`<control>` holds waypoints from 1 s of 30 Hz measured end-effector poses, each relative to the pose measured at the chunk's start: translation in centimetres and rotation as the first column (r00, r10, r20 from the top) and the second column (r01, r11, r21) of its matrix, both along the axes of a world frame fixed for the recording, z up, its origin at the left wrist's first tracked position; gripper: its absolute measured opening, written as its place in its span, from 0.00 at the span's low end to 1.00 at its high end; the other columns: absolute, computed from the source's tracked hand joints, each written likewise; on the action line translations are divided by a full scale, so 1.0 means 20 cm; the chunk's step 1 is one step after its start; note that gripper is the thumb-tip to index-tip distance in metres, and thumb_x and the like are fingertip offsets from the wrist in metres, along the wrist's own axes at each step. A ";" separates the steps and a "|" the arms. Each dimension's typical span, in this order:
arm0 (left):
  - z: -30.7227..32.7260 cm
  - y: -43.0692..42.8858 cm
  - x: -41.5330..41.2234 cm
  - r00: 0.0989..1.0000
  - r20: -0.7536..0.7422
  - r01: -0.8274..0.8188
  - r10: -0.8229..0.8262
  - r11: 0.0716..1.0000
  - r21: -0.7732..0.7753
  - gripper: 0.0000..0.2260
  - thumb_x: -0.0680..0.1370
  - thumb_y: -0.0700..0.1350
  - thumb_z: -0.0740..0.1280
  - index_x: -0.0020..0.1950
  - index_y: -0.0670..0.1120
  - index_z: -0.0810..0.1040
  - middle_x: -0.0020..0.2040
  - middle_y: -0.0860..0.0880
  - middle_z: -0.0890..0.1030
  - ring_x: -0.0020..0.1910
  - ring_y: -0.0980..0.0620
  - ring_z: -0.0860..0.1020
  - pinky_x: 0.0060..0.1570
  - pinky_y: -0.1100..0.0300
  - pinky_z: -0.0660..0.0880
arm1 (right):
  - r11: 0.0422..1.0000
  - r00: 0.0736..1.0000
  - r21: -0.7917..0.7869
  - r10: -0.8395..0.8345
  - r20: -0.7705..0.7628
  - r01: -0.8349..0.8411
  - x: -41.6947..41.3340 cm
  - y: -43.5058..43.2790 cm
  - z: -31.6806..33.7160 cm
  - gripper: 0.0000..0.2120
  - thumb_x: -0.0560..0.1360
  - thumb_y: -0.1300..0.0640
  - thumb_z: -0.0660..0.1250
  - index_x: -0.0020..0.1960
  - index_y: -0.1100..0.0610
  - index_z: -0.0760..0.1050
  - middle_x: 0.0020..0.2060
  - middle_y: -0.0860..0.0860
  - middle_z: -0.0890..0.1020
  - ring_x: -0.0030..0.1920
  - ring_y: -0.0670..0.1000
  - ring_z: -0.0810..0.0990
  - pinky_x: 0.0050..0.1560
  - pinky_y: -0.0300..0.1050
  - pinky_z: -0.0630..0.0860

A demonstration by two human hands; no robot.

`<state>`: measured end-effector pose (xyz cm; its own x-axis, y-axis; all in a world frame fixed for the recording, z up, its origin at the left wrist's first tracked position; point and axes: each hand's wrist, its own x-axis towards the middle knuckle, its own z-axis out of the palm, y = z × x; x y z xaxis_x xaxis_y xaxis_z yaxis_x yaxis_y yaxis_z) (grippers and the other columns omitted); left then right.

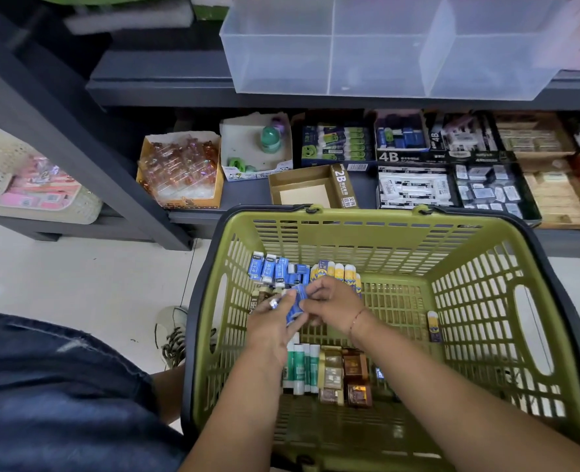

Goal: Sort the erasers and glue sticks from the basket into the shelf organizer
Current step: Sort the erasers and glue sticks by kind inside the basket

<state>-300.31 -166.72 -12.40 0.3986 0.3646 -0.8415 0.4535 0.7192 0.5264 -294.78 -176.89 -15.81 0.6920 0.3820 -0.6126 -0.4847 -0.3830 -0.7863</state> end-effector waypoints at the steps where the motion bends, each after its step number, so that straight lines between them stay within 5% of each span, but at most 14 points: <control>1: 0.01 0.01 0.01 0.999 -0.010 -0.039 0.039 0.999 0.013 0.13 0.75 0.37 0.70 0.58 0.34 0.76 0.53 0.39 0.80 0.43 0.47 0.81 0.36 0.57 0.82 | 1.000 1.000 0.008 -0.027 -0.015 0.027 0.01 0.04 0.00 0.09 0.73 0.67 0.69 0.43 0.56 0.71 0.39 0.55 0.78 0.28 0.49 0.77 0.31 0.40 0.77; 5: 0.03 0.08 0.04 0.981 -0.026 -0.190 0.191 0.981 0.044 0.08 0.77 0.35 0.67 0.56 0.39 0.74 0.59 0.41 0.76 0.53 0.43 0.80 0.41 0.57 0.80 | 0.986 0.984 0.018 -0.163 -0.078 0.165 0.06 0.19 0.00 0.05 0.74 0.68 0.66 0.46 0.61 0.73 0.34 0.56 0.78 0.24 0.47 0.78 0.32 0.39 0.79; 8: 0.05 0.10 0.06 0.971 -0.034 -0.235 0.237 0.971 0.050 0.14 0.78 0.31 0.64 0.62 0.39 0.71 0.58 0.41 0.76 0.50 0.45 0.78 0.53 0.57 0.76 | 0.965 0.957 -0.018 -0.261 -0.122 0.261 0.12 0.28 -0.01 0.03 0.75 0.68 0.65 0.45 0.62 0.73 0.30 0.57 0.78 0.24 0.48 0.78 0.33 0.39 0.79; 10: 0.06 0.09 0.06 0.966 -0.047 -0.251 0.253 0.966 0.056 0.16 0.78 0.30 0.63 0.64 0.41 0.69 0.56 0.41 0.75 0.53 0.43 0.79 0.50 0.57 0.77 | 0.952 0.942 -0.065 -0.306 -0.139 0.300 0.15 0.33 -0.04 0.04 0.75 0.68 0.66 0.42 0.61 0.74 0.30 0.57 0.78 0.26 0.49 0.78 0.33 0.40 0.80; 14: 0.05 0.08 0.07 0.955 -0.055 -0.291 0.293 0.956 0.040 0.12 0.78 0.31 0.65 0.58 0.42 0.68 0.54 0.42 0.76 0.56 0.42 0.79 0.39 0.60 0.75 | 0.949 0.973 -0.235 -0.226 -0.045 0.209 0.19 0.35 -0.10 0.12 0.70 0.65 0.69 0.31 0.54 0.74 0.29 0.54 0.79 0.39 0.58 0.83 0.49 0.55 0.81; 18: 0.07 0.07 0.08 0.956 -0.041 -0.289 0.290 0.957 0.026 0.16 0.78 0.32 0.65 0.65 0.41 0.69 0.58 0.42 0.76 0.51 0.46 0.79 0.51 0.56 0.73 | 0.960 0.992 -0.251 -0.123 0.010 0.121 0.19 0.32 -0.11 0.11 0.70 0.63 0.71 0.32 0.52 0.75 0.33 0.53 0.80 0.42 0.57 0.83 0.51 0.55 0.80; 22: 0.07 0.07 0.09 0.950 -0.020 -0.312 0.312 0.949 -0.033 0.07 0.78 0.30 0.63 0.46 0.41 0.72 0.59 0.40 0.75 0.54 0.45 0.79 0.61 0.56 0.74 | 0.969 0.991 -0.217 -0.101 0.083 0.117 0.17 0.28 -0.11 0.10 0.73 0.62 0.67 0.35 0.51 0.76 0.33 0.52 0.80 0.38 0.55 0.81 0.47 0.54 0.82; 26: 0.05 0.07 0.09 0.956 0.016 -0.291 0.291 0.957 -0.018 0.21 0.76 0.29 0.66 0.68 0.37 0.69 0.66 0.38 0.73 0.45 0.47 0.80 0.54 0.58 0.76 | 0.987 0.988 -0.081 -0.129 0.089 0.136 0.15 0.23 0.00 0.09 0.77 0.61 0.64 0.38 0.55 0.76 0.29 0.51 0.77 0.28 0.47 0.75 0.27 0.34 0.72; 30: 0.03 0.07 0.09 0.967 0.019 -0.254 0.254 0.967 -0.001 0.24 0.74 0.32 0.70 0.69 0.39 0.69 0.67 0.39 0.74 0.41 0.51 0.80 0.50 0.62 0.76 | 1.000 0.999 0.030 -0.008 0.037 0.007 0.11 0.20 0.10 0.04 0.75 0.58 0.70 0.44 0.58 0.80 0.22 0.42 0.75 0.22 0.38 0.72 0.24 0.27 0.65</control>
<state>-298.44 -165.41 -11.71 0.3088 0.4575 -0.8339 0.2458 0.8086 0.5346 -292.50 -172.95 -13.85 0.7168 0.3946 -0.5749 -0.4576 -0.3559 -0.8148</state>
